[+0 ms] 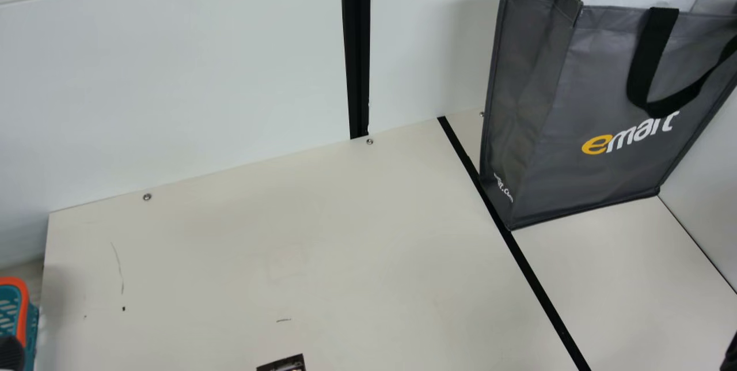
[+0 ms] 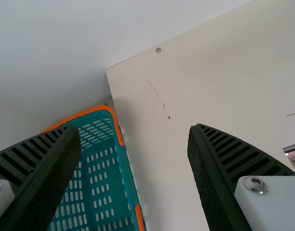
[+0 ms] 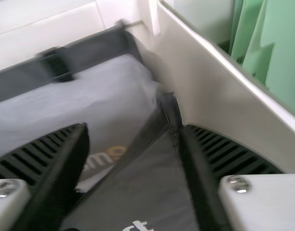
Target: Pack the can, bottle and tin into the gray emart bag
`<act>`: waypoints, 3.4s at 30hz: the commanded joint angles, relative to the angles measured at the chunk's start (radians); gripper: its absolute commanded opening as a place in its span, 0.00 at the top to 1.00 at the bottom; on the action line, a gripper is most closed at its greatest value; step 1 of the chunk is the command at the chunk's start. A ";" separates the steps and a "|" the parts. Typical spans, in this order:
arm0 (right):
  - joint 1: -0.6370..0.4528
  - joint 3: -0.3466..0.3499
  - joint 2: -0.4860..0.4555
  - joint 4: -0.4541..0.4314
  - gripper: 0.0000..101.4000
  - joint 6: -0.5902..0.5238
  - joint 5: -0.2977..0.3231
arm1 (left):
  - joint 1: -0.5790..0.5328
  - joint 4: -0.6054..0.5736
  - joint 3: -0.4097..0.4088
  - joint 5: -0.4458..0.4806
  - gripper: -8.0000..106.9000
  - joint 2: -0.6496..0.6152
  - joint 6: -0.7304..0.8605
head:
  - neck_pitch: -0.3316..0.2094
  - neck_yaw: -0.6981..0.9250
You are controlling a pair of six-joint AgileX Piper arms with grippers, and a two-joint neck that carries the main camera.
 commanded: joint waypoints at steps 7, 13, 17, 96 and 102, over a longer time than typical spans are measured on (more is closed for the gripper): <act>-0.001 -0.019 -0.016 0.028 0.10 -0.012 0.013 | 0.000 0.000 0.000 0.000 0.15 0.000 0.000 | -0.023 -0.001; 0.001 -0.032 -0.036 0.057 0.10 -0.020 0.013 | 0.000 0.000 0.000 0.000 0.15 0.000 0.000 | -0.023 -0.001; 0.007 -0.037 -0.050 0.075 0.10 -0.025 0.013 | 0.000 0.000 0.000 0.000 0.15 0.000 0.000 | -0.023 -0.001; 0.614 0.881 -0.726 -0.110 0.10 -0.343 -0.259 | 0.000 0.000 0.000 0.000 0.15 0.000 0.000 | -0.023 -0.001; 0.678 0.972 -0.781 -0.182 0.10 -0.374 -0.385 | 0.000 0.000 0.000 0.000 0.15 0.000 0.000 | -0.023 -0.001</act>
